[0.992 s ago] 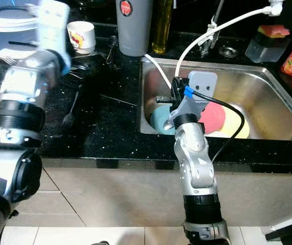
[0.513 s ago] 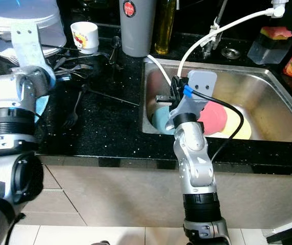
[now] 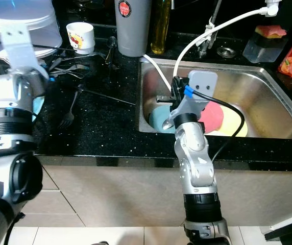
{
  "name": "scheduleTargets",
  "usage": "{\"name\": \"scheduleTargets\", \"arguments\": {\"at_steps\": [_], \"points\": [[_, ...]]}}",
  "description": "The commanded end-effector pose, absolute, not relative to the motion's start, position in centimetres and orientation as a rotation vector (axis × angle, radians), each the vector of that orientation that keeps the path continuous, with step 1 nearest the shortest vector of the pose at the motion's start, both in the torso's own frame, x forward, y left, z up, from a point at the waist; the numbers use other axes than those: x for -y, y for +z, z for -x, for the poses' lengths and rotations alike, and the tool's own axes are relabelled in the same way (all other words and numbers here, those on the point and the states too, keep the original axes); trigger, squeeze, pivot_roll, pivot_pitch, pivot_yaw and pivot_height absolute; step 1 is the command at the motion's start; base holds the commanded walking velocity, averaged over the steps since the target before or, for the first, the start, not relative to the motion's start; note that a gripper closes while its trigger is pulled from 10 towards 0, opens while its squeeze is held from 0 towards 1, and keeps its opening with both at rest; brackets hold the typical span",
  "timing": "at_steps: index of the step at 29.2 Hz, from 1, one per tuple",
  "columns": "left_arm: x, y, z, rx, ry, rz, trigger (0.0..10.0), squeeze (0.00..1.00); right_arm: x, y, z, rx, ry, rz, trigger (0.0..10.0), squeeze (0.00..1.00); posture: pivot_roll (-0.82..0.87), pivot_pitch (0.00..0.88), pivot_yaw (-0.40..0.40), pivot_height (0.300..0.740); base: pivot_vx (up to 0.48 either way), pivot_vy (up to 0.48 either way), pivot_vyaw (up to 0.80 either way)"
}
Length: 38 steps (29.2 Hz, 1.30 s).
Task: Kitchen organization
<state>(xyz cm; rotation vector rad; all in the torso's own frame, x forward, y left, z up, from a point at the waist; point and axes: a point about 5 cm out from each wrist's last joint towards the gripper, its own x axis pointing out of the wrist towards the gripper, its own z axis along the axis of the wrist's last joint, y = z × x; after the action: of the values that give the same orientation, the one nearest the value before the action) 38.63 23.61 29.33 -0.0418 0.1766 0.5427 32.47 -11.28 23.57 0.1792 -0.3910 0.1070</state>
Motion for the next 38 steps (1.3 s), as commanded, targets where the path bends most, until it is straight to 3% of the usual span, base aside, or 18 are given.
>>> {"name": "scheduleTargets", "arguments": {"at_steps": [1, 6, 9, 15, 17, 19, 22, 27, 38], "points": [[-24.3, 29.0, -38.2, -0.185, 0.589, 0.031, 10.0, 0.00, 11.4, 23.4, -32.4, 0.388, 0.102, -0.183, 10.0, 0.00, 0.29, 0.067, -0.049, 0.740, 0.000, 0.000, 0.00], [-23.0, 28.6, -37.6, -0.158, 0.514, -0.145, 10.0, 0.00, 11.4, 23.3, -32.4, 0.386, 0.103, -0.184, 10.0, 0.00, 0.30, 0.076, -0.048, 0.740, 0.000, 0.000, 0.00], [-23.1, 28.6, -37.4, -0.156, 0.527, -0.158, 10.0, 0.00, 11.4, 23.3, -32.3, 0.385, 0.101, -0.184, 10.0, 0.00, 0.30, 0.077, -0.049, 0.740, 0.000, 0.000, 0.00], [-21.1, 30.6, -37.4, -0.007, 0.238, -0.689, 10.0, 0.00, 11.3, 23.2, -32.4, 0.381, 0.104, -0.188, 10.0, 0.00, 0.31, 0.079, -0.049, 0.740, 0.000, 0.000, 0.00], [-21.5, 30.9, -37.4, -0.014, 0.230, -0.746, 10.0, 0.00, 11.3, 23.2, -32.4, 0.381, 0.105, -0.189, 10.0, 0.00, 0.31, 0.077, -0.049, 0.740, 0.000, 0.000, 0.00], [-22.6, 31.1, -37.3, -0.052, 0.184, -0.884, 10.0, 0.00, 11.2, 23.2, -32.5, 0.382, 0.106, -0.191, 10.0, 0.00, 0.31, 0.077, -0.049, 0.740, 0.000, 0.000, 0.00], [-23.0, 31.2, -37.3, -0.067, 0.168, -0.924, 10.0, 0.00, 11.2, 23.2, -32.5, 0.382, 0.106, -0.191, 10.0, 0.00, 0.31, 0.077, -0.049, 0.740, 0.000, 0.000, 0.00], [-25.7, 31.7, -35.8, -0.222, 0.054, -1.216, 10.0, 0.00, 11.1, 23.2, -32.5, 0.382, 0.106, -0.193, 10.0, 0.00, 0.32, 0.076, -0.047, 0.740, 0.000, 0.000, 0.00], [-26.4, 30.0, -33.7, -0.433, -0.265, -1.427, 10.0, 0.00, 10.9, 23.2, -32.6, 0.382, 0.108, -0.203, 10.0, 0.00, 0.34, 0.076, -0.041, 0.740, 0.000, 0.000, 0.00]]}}
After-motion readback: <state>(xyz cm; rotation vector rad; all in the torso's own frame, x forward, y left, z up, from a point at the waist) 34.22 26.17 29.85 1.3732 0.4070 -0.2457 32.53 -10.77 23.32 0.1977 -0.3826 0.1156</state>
